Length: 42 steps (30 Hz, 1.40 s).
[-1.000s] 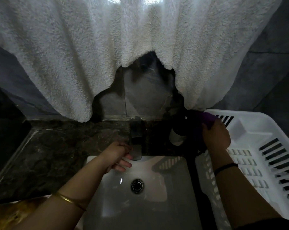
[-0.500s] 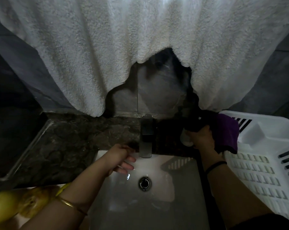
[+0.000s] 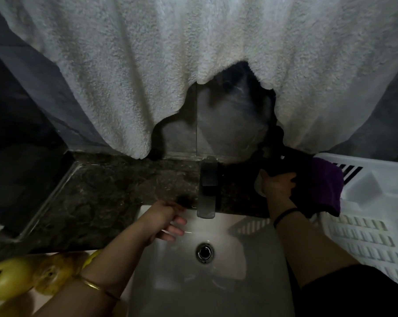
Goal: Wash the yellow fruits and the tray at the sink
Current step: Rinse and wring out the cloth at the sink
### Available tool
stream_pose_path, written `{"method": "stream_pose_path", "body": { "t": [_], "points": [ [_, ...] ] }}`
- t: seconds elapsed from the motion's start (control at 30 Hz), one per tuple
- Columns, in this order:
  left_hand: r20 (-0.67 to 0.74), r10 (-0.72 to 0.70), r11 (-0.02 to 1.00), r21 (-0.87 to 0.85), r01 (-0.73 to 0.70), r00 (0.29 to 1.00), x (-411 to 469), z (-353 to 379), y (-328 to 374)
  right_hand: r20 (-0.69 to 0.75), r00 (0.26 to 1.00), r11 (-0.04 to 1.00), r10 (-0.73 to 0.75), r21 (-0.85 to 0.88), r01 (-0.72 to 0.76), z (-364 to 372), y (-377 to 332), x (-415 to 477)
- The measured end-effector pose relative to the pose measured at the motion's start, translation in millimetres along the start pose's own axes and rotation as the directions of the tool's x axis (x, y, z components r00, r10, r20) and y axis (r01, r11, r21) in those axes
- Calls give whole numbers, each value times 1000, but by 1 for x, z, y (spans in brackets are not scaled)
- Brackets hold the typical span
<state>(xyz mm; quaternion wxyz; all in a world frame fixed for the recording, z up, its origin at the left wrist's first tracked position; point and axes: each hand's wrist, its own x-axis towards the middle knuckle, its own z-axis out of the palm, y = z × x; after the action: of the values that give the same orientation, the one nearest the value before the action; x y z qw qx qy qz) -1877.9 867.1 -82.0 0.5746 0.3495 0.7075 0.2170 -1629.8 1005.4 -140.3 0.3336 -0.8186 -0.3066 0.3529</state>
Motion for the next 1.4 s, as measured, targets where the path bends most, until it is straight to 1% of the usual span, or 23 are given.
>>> {"method": "stream_pose_path", "body": {
  "t": [0.07, 0.17, 0.23, 0.33, 0.37, 0.43, 0.47, 0.53, 0.57, 0.6, 0.63, 0.67, 0.7, 0.73, 0.77, 0.8, 0.87, 1.0, 1.07, 1.13, 1.23, 1.33, 1.4],
  "points": [
    [1, 6, 1000, -1, -6, 1000, 1, 4, 2, 35, 999, 999, 8, 31, -9, -4, 3, 1],
    [9, 14, 1000, 8, -14, 1000, 0, 10, 3, 73, 997, 1000, -19, 12, 18, -11, 9, -7],
    [15, 17, 1000, 7, -17, 1000, -2, 14, 4, 28, 997, 997, -76, 1, 76, -15, 17, -17],
    [19, 21, 1000, 17, -21, 1000, -6, 18, 2, -87, 971, 974, -222, 25, 225, -20, 31, -32],
    [18, 20, 1000, 16, -20, 1000, -8, 18, 1, -77, 965, 966, -253, 41, 256, -23, 36, -37],
    [17, 21, 1000, 7, -21, 1000, -11, 19, -2, 16, 964, 962, -266, 71, 264, -24, 45, -49],
    [15, 20, 1000, 3, -20, 1000, -14, 20, -4, 68, 963, 965, -260, 54, 256, -24, 50, -53],
    [11, 9, 1000, -4, -9, 1000, -18, 21, -8, 159, 962, 974, -224, 65, 216, -23, 55, -62],
    [11, 4, 1000, -15, -4, 1000, -19, 21, -10, 186, 964, 976, -191, 138, 167, -21, 57, -67],
    [11, -1, 999, -33, 1, 1000, -21, 20, -11, 217, 965, 961, -146, 263, 87, -20, 59, -72],
    [12, -10, 998, -60, 11, 1000, -22, 20, -12, 275, 958, 919, -84, 392, -32, -20, 60, -77],
    [12, -22, 995, -98, 23, 1000, -23, 19, -12, 357, 934, 856, -24, 489, -166, -20, 60, -82],
    [16, -33, 989, -145, 35, 999, -25, 19, -13, 453, 891, 787, 14, 545, -289, -19, 60, -88],
    [22, -41, 980, -194, 44, 999, -27, 18, -13, 536, 844, 740, 22, 559, -374, -18, 61, -94],
    [25, -44, 969, -241, 49, 999, -29, 16, -13, 584, 812, 730, 7, 551, -403, -17, 62, -99],
    [21, -39, 961, -274, 43, 999, -31, 15, -14, 602, 799, 751, -13, 533, -389, -16, 64, -104],
    [-22, -7, 955, -296, 0, 1000, -34, 10, -16, 590, 806, 814, -49, 491, -309, -11, 66, -116],
    [-183, 72, 948, -294, -124, 981, -44, -3, -27, 522, 843, 896, -128, 426, -127, 5, 59, -150],
    [-242, 90, 939, -301, -163, 966, -49, -16, -34, 524, 835, 926, -169, 373, -47, 18, 54, -172],
    [-279, 97, 934, -307, -185, 955, -55, -33, -43, 537, 818, 959, -206, 278, 59, 35, 52, -199],
    [-375, 105, 932, -286, -223, 921, -59, -68, -68, 575, 770, 961, -275, 172, 215, 64, 55, -237],
    [-504, 99, 960, -179, -216, 858, -60, -109, -109, 651, 688, 932, -322, 92, 349, 94, 64, -271],
    [-561, 114, 977, -86, -195, 820, -62, -136, -139, 652, 676, 904, -343, 34, 425, 115, 72, -292]
  ]
}}
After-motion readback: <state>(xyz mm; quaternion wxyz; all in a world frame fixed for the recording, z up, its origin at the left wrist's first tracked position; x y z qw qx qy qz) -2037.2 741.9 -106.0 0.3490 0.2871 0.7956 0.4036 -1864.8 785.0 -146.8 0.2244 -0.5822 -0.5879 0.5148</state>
